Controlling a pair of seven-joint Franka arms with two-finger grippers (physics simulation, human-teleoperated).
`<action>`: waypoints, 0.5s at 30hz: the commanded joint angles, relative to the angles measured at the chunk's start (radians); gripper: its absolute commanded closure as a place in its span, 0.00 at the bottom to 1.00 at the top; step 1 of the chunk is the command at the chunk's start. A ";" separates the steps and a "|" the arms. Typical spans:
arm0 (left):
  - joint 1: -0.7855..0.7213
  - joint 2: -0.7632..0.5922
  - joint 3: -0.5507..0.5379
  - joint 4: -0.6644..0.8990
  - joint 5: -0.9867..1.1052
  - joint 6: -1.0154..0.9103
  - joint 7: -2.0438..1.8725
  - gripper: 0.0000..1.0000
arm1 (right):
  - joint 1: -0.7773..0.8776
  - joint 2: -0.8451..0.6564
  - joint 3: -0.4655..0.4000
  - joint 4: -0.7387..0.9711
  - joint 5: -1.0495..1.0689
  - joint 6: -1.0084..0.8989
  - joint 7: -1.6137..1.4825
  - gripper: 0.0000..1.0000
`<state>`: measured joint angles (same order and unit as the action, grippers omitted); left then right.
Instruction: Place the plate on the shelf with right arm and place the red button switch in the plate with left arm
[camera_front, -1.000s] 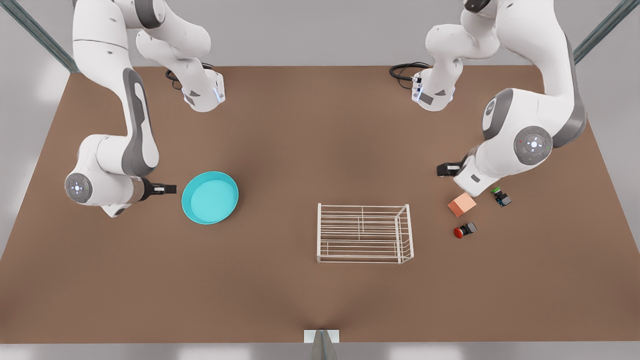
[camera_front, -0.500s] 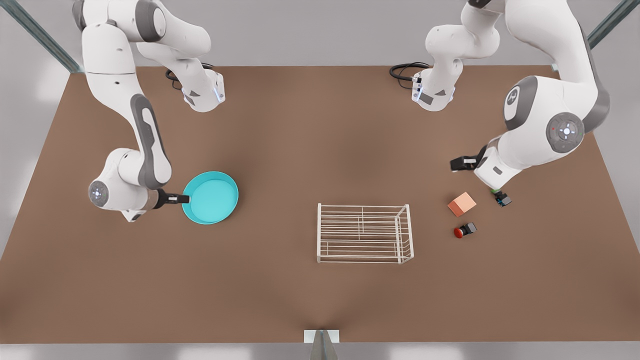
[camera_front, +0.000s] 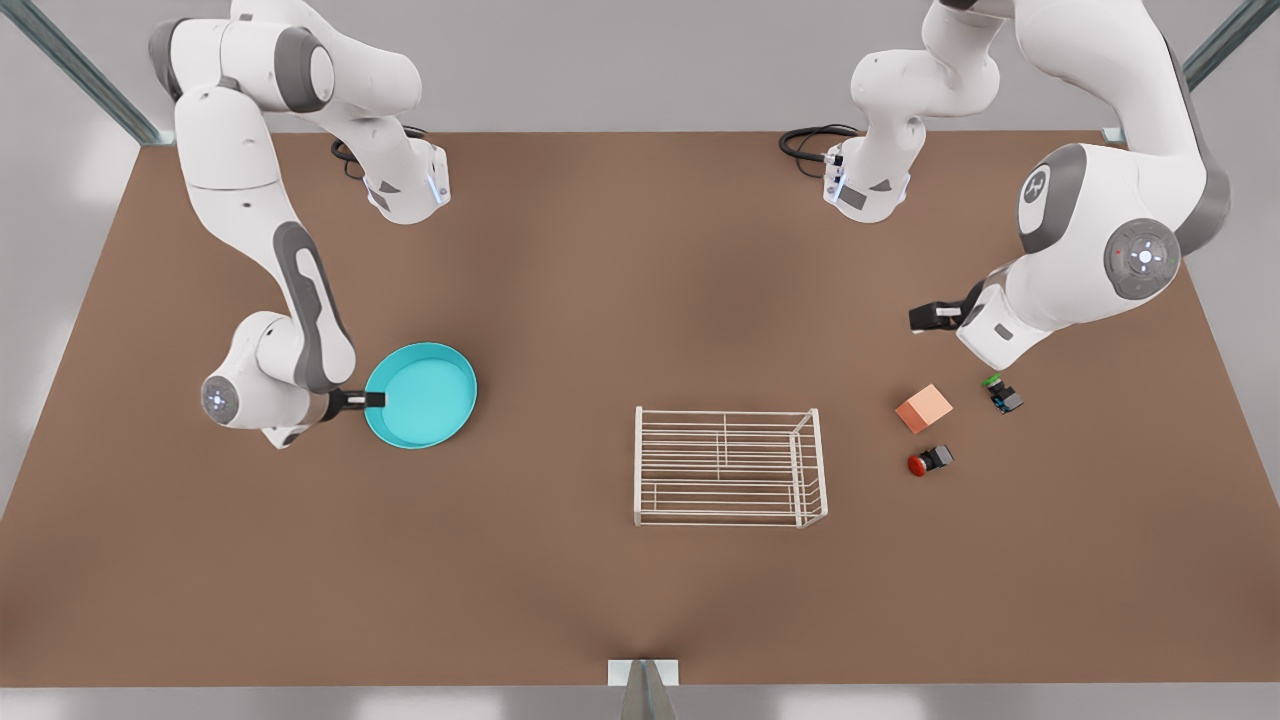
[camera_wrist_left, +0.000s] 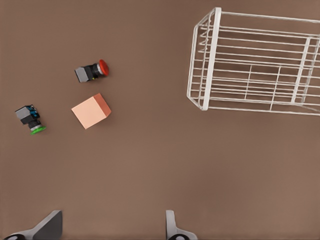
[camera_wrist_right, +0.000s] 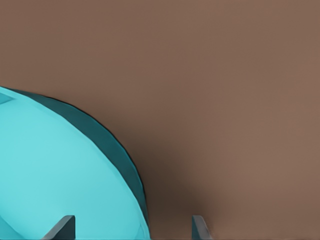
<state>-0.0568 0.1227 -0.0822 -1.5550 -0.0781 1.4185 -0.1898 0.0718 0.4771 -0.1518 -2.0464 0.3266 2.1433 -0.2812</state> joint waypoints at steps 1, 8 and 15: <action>0.000 -0.002 -0.001 0.000 0.001 -0.003 0.026 0.00 | 0.000 0.000 0.000 -0.005 0.002 0.006 -0.092 0.12; -0.001 -0.002 -0.004 0.000 0.001 -0.003 0.015 0.00 | 0.002 0.011 0.006 -0.014 0.002 0.003 -0.090 0.28; -0.001 -0.002 -0.004 0.000 0.003 -0.003 0.015 0.00 | 0.002 0.024 0.008 -0.014 0.000 0.004 -0.093 0.44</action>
<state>-0.0581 0.1222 -0.0854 -1.5559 -0.0760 1.4166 -0.1808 0.0739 0.5018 -0.1444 -2.0605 0.3261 2.1475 -0.3311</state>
